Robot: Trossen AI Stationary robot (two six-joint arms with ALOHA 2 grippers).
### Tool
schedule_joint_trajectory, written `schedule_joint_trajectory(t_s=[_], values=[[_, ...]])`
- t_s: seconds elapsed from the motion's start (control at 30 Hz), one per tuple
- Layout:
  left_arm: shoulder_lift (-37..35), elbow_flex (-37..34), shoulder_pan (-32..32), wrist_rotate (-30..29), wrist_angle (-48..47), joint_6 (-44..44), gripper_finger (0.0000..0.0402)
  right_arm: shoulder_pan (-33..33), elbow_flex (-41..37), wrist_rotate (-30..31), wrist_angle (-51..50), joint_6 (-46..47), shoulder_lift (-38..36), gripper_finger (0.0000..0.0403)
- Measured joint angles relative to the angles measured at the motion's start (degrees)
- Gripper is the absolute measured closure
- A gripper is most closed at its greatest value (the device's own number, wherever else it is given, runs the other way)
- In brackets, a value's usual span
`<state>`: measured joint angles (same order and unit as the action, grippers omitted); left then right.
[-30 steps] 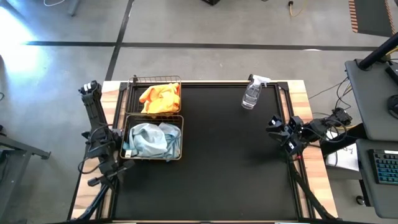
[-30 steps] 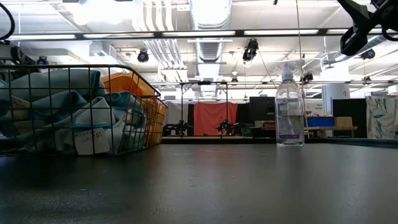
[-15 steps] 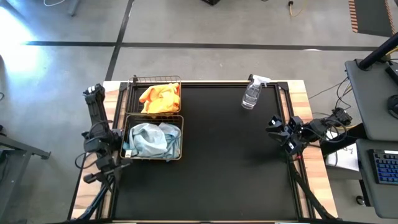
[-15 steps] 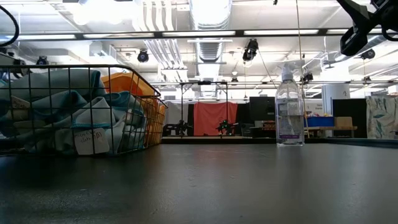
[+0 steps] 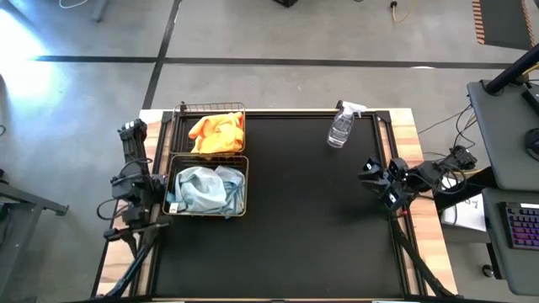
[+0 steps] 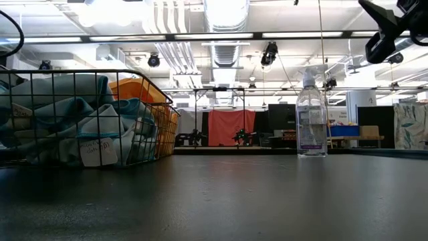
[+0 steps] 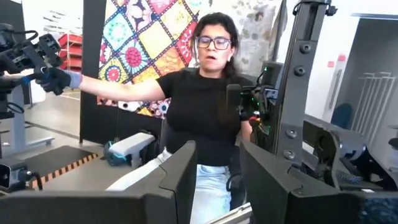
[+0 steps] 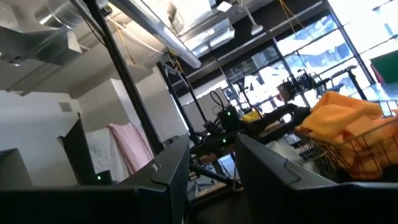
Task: Sort microfiber towel by color & place in baskets
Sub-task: Return to Home Position
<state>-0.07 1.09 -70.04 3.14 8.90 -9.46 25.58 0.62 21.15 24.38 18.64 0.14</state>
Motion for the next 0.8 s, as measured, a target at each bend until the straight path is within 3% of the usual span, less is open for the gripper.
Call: schedule_joint_trajectory(t_s=[0.23, 0.57, 0.8], values=[[0.0, 4.1, 0.0, 0.7, -5.4, 2.5, 0.0294, 0.0, 0.0, 2.6, -3.2, 3.3, 0.0, 0.028], [0.0, 12.4, 0.0, 0.3, -17.4, 10.4, 0.0294, -0.1, 0.0, 10.6, -4.6, 0.9, 0.0, 0.028], [0.1, 13.1, 0.0, -7.9, -20.4, 10.7, 0.0294, -0.1, 0.0, 14.1, -4.5, -1.0, -0.1, 0.028]])
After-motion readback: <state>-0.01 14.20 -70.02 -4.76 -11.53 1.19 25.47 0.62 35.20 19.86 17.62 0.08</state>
